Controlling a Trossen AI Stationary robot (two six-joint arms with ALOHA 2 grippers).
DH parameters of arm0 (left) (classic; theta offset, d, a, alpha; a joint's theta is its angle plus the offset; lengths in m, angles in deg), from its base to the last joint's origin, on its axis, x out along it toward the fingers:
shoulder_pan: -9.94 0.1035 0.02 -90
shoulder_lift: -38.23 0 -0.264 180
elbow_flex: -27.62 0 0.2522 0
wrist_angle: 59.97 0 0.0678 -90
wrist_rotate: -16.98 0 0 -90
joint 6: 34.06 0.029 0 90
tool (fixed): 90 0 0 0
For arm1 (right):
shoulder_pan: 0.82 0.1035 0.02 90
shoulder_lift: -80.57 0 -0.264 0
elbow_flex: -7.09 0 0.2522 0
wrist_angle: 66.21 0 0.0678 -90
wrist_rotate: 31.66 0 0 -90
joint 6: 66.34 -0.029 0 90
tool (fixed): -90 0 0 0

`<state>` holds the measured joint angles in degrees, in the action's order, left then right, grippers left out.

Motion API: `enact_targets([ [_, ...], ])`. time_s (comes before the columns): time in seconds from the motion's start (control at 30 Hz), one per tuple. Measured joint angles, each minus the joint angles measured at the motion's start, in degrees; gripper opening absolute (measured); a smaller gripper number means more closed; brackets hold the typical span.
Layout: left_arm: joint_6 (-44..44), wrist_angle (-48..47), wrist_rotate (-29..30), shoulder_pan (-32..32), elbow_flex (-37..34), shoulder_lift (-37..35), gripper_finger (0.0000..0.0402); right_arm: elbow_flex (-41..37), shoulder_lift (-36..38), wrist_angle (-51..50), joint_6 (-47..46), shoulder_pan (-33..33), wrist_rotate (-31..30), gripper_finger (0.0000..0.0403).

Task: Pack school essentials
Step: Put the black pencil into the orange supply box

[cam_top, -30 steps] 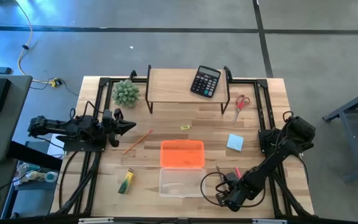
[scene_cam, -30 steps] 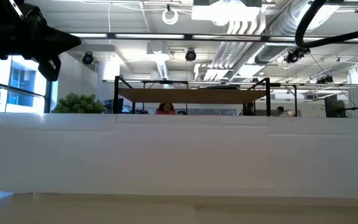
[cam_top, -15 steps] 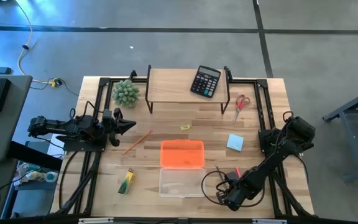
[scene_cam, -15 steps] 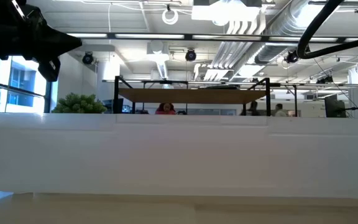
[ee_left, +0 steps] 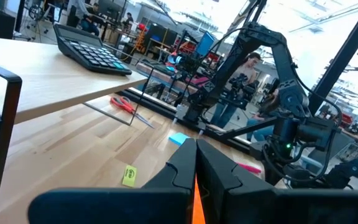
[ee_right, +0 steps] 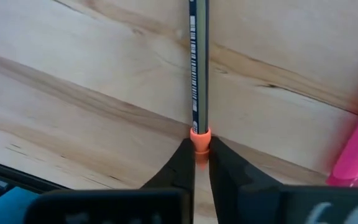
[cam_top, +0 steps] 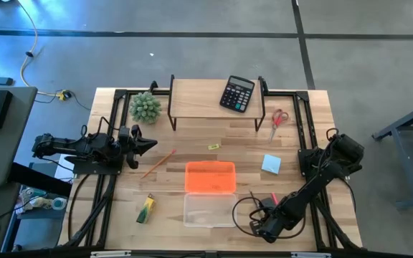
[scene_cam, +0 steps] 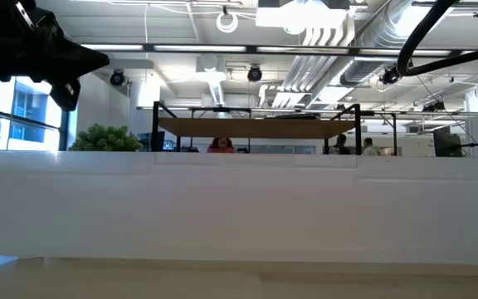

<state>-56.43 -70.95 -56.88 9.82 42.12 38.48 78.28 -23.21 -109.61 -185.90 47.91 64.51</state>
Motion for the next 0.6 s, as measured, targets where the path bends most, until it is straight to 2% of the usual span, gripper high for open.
enact_targets([
  [0.33, 0.0, 0.0, 0.0, 0.0, 0.0, 0.0, 0.0001, 0.2, 0.0, 0.6, 1.6, 0.1, -1.7, 0.0006],
  [0.5, 0.0, 0.0, 0.0, 0.0, 0.0, 0.0, 0.0001, 3.4, -0.4, -3.0, 4.4, 0.3, -4.7, 0.0006],
  [0.6, 0.0, 0.1, 0.0, 0.0, 0.0, 0.0, 0.0001, 5.3, -0.6, -5.5, 5.8, 0.1, -8.5, 0.0006],
])
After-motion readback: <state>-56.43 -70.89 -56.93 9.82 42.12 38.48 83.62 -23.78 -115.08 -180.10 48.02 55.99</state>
